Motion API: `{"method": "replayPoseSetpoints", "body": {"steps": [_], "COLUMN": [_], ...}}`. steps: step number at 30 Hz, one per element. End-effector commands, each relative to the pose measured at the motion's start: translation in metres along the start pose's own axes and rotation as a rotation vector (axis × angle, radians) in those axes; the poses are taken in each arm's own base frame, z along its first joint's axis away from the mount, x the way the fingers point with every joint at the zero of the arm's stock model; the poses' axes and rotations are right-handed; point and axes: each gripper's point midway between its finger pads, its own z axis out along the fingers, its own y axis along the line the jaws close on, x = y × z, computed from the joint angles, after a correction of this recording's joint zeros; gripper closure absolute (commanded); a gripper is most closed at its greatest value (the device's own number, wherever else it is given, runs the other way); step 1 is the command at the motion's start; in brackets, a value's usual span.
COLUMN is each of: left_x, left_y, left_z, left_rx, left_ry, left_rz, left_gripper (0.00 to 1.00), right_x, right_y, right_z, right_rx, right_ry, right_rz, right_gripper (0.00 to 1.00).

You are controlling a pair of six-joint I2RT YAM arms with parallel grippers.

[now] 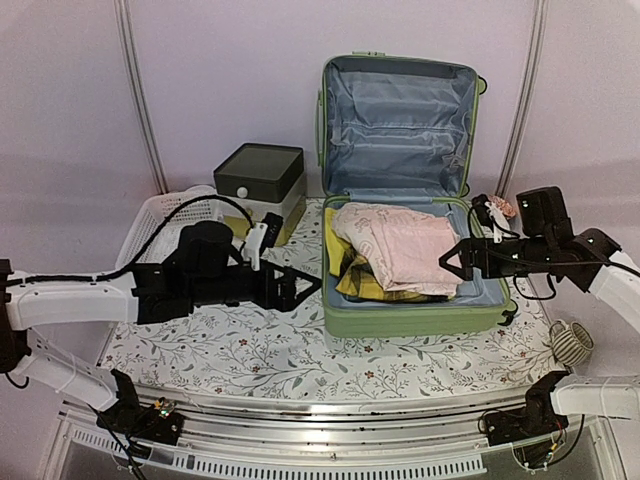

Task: Open, take out, and arrange the luggage
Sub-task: Adjust the opened luggage at the center of the board.

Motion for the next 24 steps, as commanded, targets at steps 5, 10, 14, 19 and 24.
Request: {"method": "replayPoseSetpoints", "body": {"steps": [5, 10, 14, 19, 24], "left_x": [0.030, 0.038, 0.044, 0.062, 0.072], "left_y": [-0.013, -0.013, -0.014, -0.005, -0.001], "left_z": [0.031, 0.044, 0.052, 0.059, 0.067], "left_rx": [0.032, 0.026, 0.035, 0.009, -0.001], "left_ry": [0.057, 0.097, 0.122, 0.164, 0.191], "left_rz": [-0.053, -0.072, -0.100, -0.131, -0.139], "left_gripper": [0.03, 0.06, 0.08, 0.08, 0.08], "right_x": [0.047, 0.072, 0.083, 0.102, 0.106], "right_y": [0.023, 0.038, 0.041, 0.037, 0.033], "right_z": [-0.001, 0.010, 0.018, 0.027, 0.034], "right_rx": [-0.087, -0.107, -0.103, -0.045, 0.022], "right_ry": [0.162, 0.260, 0.308, 0.365, 0.377], "right_rz": [-0.009, -0.023, -0.008, -0.004, -0.009], "right_gripper": [0.01, 0.03, 0.06, 0.05, 0.06]}}
